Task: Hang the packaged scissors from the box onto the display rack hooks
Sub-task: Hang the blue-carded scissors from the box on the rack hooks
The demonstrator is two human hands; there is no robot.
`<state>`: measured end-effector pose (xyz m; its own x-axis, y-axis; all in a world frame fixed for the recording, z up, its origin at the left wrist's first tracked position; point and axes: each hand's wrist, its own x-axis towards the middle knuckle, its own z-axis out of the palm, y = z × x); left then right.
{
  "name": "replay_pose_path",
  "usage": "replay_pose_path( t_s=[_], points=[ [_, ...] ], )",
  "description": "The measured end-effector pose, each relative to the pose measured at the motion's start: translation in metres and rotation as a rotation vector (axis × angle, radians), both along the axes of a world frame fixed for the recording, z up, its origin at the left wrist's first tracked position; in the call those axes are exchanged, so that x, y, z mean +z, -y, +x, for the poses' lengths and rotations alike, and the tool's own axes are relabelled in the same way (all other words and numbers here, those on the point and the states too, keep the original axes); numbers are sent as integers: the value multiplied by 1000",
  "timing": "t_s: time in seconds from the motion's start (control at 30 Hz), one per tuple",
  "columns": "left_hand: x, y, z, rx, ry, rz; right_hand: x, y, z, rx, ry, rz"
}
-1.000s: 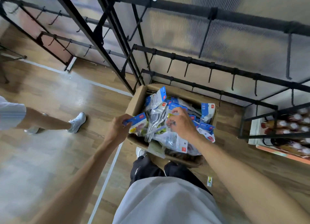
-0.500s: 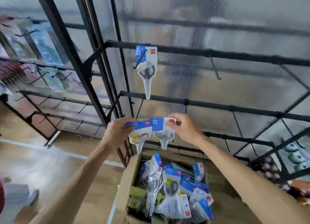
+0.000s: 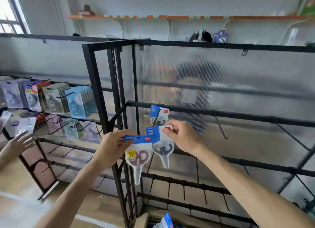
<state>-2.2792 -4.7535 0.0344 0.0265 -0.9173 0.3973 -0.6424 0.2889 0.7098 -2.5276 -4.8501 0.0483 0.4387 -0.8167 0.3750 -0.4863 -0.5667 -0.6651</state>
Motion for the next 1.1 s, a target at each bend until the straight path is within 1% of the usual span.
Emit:
replay_pose_path(
  t_s=[0.07, 0.2, 0.4, 0.5, 0.57, 0.67, 0.77, 0.87, 0.97, 1.03, 1.1],
  points=[
    [4, 0, 6, 6, 4, -3, 4, 6, 14, -22, 4, -10],
    [14, -3, 11, 27, 13, -10, -1, 13, 35, -78, 79, 53],
    [16, -2, 19, 26, 173, -21, -16, 23, 40, -143, 101, 103],
    [15, 6, 19, 40, 225, -16, -14, 45, 48, -200, 63, 101],
    [16, 11, 17, 34, 222, -25, -14, 64, 56, -266, 60, 120],
    [18, 18, 11, 32, 160, -12, -16, 88, 67, -397, 67, 130],
    [22, 23, 4, 46, 119, -14, -20, 105, 72, -471, 51, 143],
    [28, 25, -1, 50, 97, -24, -14, 116, 70, -563, -43, 103],
    [32, 21, -1, 55, 88, -27, -3, 116, 64, -594, -229, 75],
    [31, 14, 2, 48, 103, -26, 4, 111, 54, -536, -422, 150],
    [31, 7, 9, 52, 128, -27, 16, 96, 41, -373, -634, 215]
  ],
)
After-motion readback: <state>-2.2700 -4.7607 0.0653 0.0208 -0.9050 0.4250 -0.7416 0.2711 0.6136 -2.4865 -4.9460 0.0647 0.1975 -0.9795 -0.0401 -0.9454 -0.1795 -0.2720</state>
